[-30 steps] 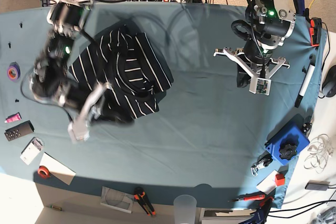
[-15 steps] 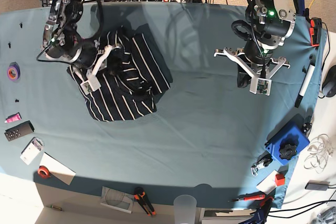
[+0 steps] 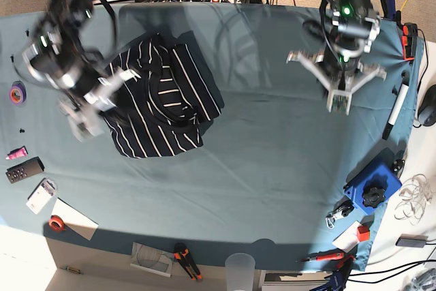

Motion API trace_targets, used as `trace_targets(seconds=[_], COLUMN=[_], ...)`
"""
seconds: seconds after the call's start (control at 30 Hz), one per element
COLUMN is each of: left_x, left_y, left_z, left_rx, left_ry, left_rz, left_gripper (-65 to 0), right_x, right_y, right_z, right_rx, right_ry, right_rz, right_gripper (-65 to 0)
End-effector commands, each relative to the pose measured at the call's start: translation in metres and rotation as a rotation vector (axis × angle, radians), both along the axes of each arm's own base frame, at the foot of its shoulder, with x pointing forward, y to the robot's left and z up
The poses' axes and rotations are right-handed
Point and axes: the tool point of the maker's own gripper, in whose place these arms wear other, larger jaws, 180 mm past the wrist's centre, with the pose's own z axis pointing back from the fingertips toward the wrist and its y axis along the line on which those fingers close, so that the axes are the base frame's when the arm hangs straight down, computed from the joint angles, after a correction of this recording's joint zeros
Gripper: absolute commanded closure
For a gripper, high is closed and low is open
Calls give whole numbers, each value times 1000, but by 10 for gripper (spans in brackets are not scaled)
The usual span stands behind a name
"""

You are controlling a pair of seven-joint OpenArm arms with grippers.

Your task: Layout the t-shirt on the table in an organized manner, then fold the t-shirt properly

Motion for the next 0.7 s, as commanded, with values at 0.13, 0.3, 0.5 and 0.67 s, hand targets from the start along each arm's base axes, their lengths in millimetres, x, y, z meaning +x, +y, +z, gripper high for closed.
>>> trace_targets(seconds=[0.13,0.3,0.5,0.67], left_x=[-16,-38,-83,-143], left_y=[27,47,75,89], left_z=[-3,-15,-27,-41], left_rx=[49,-4,-60,-65], left_ry=[32,134,237,390], left_rz=[22,45,112,149], left_gripper=[0,0,0,0], right_x=[-33,-62,-107,-157], right_y=[-24,-46,-52,-50], right_z=[-2,-9,-25,-47], right_rx=[17,45,82,79], right_ry=[60,110,218,376], right_rz=[-61,-134,-160,-159], right_gripper=[0,0,0,0])
